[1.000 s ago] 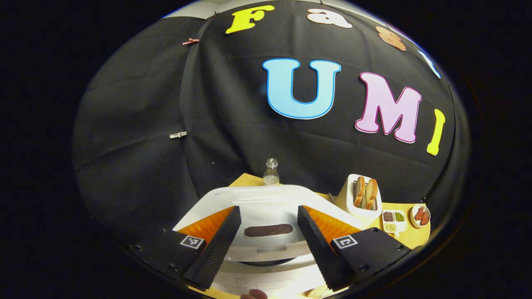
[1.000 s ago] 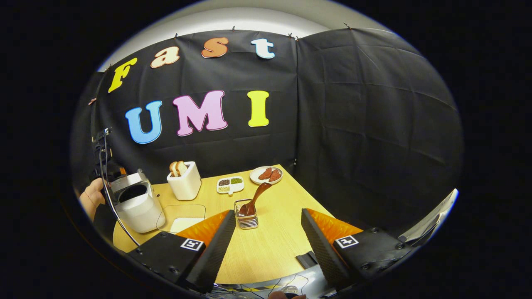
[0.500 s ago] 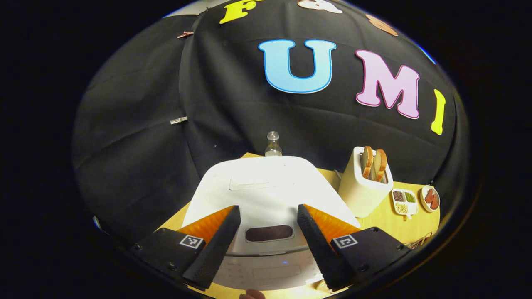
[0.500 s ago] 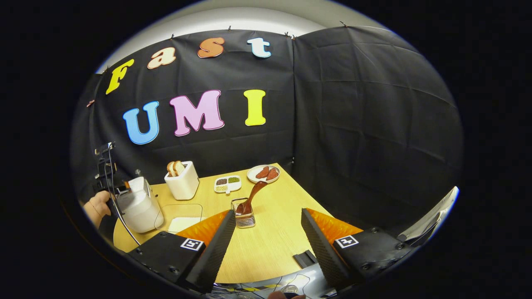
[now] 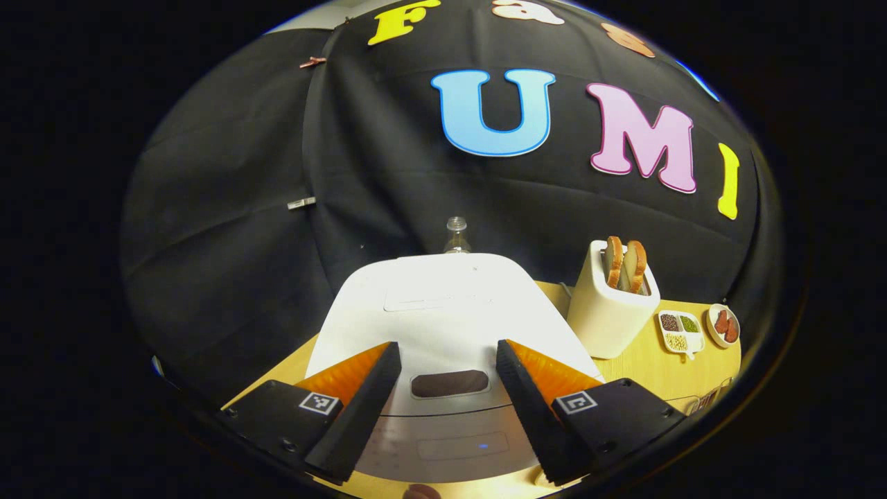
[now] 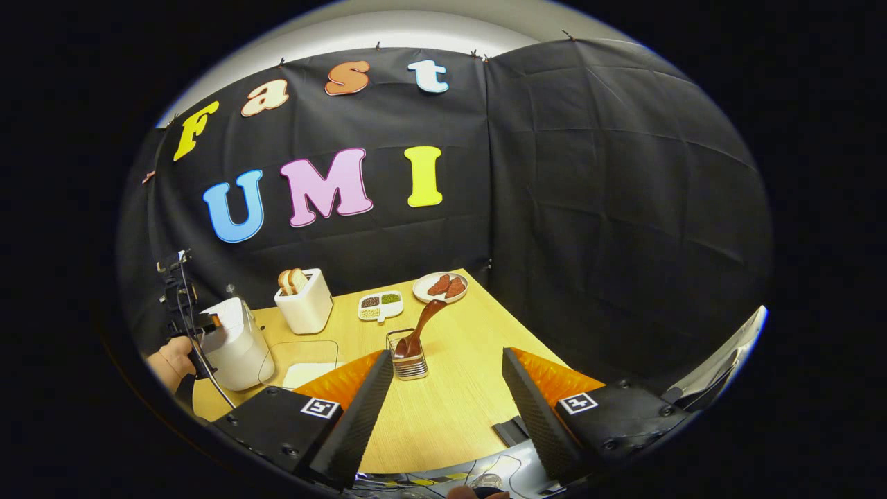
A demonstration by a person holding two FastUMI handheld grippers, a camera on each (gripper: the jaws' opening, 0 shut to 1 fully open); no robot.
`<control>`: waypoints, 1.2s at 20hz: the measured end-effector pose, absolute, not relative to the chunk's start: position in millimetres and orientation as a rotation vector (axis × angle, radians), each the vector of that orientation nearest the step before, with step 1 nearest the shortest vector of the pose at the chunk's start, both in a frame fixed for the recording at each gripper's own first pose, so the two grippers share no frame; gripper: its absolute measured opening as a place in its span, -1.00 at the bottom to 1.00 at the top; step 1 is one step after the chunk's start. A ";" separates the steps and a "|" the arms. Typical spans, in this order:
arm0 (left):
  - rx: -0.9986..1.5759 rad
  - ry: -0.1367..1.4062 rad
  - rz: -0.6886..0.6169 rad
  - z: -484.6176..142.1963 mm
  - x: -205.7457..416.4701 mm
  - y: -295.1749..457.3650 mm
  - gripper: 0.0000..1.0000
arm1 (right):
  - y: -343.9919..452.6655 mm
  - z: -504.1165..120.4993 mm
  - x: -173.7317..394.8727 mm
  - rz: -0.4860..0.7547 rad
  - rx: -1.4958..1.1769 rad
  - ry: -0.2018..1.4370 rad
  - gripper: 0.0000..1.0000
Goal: Close the left gripper, press the button to open the rice cooker; take a wooden spoon from the chopstick holder with the right hand, scoop a spoonful of rice and pour it into the rice cooker, then put the wooden spoon back into the chopstick holder.
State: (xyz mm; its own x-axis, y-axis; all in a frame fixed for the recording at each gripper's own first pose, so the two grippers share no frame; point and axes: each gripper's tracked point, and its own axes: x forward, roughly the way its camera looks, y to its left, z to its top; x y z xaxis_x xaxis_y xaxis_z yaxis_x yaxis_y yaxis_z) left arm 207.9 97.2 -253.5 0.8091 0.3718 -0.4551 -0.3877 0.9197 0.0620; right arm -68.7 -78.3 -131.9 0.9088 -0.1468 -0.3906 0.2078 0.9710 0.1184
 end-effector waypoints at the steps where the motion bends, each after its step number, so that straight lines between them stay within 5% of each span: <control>1: -0.037 0.472 0.404 -253.5 207.1 97.0 0.98 | -77.9 -134.0 -69.6 -0.181 0.158 0.392 0.97; 9: -0.025 0.443 0.401 -250.6 208.4 96.1 0.96 | -73.3 -133.0 -68.5 -0.159 0.160 0.383 0.97; 24: -0.040 0.199 0.134 -140.0 133.9 67.1 0.89 | -32.6 -81.1 -26.4 -0.035 0.097 0.244 0.97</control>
State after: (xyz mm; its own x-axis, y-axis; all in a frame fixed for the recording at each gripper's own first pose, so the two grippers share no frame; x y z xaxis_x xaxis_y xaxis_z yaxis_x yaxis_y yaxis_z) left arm 133.9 67.1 -140.0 0.9713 0.1290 -0.1998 -0.1370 0.9902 -0.0264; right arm -26.4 -32.6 -81.1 0.9698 -0.0229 -0.2428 0.0464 0.9947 0.0914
